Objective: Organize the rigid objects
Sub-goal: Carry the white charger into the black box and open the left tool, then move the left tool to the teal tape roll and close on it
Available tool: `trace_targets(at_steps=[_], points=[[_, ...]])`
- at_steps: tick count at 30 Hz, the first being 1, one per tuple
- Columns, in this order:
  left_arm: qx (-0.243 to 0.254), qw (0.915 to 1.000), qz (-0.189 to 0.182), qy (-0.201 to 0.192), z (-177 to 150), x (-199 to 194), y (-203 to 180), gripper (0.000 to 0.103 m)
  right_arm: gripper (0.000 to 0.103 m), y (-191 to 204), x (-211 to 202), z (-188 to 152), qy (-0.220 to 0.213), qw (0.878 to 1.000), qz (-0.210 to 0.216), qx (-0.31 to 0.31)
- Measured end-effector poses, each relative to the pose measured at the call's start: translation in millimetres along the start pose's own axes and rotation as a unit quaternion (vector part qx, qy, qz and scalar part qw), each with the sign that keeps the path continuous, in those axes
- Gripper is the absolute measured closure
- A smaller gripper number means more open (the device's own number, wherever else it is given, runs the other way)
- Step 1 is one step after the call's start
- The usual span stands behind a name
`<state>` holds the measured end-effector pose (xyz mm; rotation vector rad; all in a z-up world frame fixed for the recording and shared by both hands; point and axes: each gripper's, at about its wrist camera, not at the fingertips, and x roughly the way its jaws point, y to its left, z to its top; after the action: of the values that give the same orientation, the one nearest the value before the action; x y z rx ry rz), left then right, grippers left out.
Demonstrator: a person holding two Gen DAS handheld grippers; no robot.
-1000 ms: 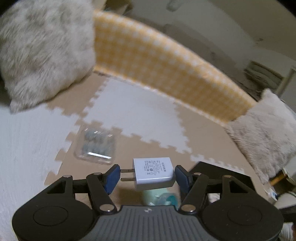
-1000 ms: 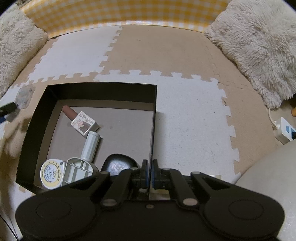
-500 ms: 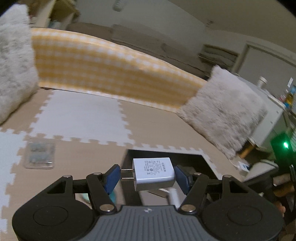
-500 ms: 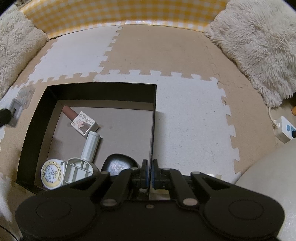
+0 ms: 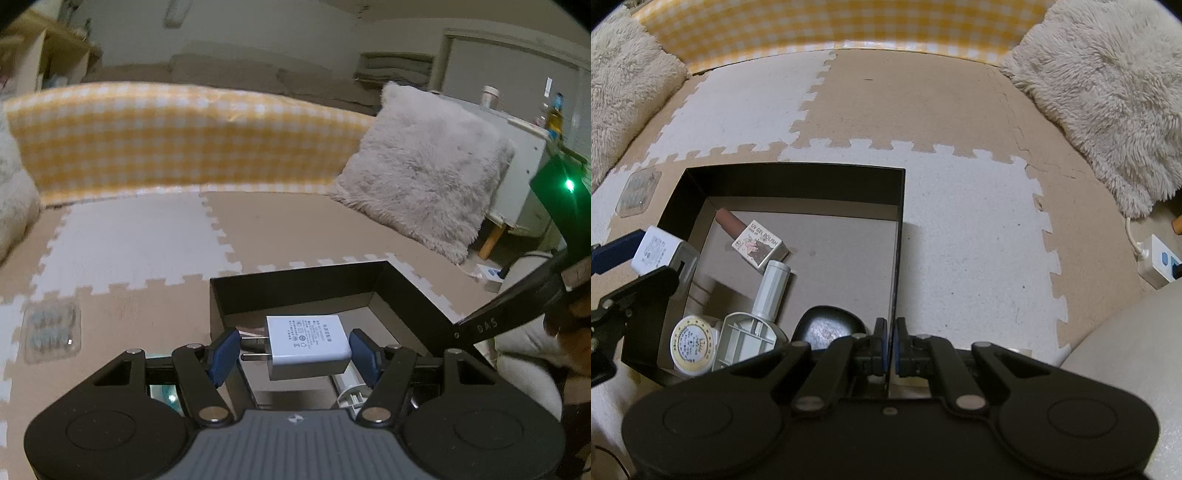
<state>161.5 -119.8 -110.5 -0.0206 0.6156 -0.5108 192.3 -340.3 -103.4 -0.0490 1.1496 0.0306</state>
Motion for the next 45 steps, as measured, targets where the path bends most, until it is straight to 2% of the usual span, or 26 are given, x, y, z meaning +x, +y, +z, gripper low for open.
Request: trace_targets(at_steps=[4, 10, 19, 21, 30, 39, 45], points=[[0.034, 0.9994, -0.001, -0.008, -2, 3, -4, 0.038, 0.099, 0, 0, 0, 0.0, 1.0, 0.0, 0.0], [0.054, 0.9983, -0.019, 0.009, -6, 8, -8, 0.036, 0.099, 0, 0, 0, 0.0, 1.0, 0.0, 0.0], [0.049, 0.9981, -0.035, 0.017, -4, 1, -8, 0.019, 0.099, 0, 0, 0, 0.0, 1.0, -0.001, -0.001], [0.05, 0.9981, -0.03, 0.019, -3, -1, -10, 0.012, 0.099, 0, 0, 0, 0.0, 1.0, -0.001, -0.002], [0.047, 0.9977, -0.033, 0.036, 0, -4, -11, 0.0, 0.099, -1, 0, 0, 0.0, 1.0, -0.002, -0.003], [0.04, 0.998, -0.024, 0.042, 5, -7, -4, 0.0, 0.099, 0, 0, 0, 0.0, 1.0, -0.001, -0.003], [0.01, 0.9994, 0.01, 0.033, 18, -13, 23, 0.0, 0.099, -1, 0, 0, 0.0, 1.0, -0.002, -0.003]])
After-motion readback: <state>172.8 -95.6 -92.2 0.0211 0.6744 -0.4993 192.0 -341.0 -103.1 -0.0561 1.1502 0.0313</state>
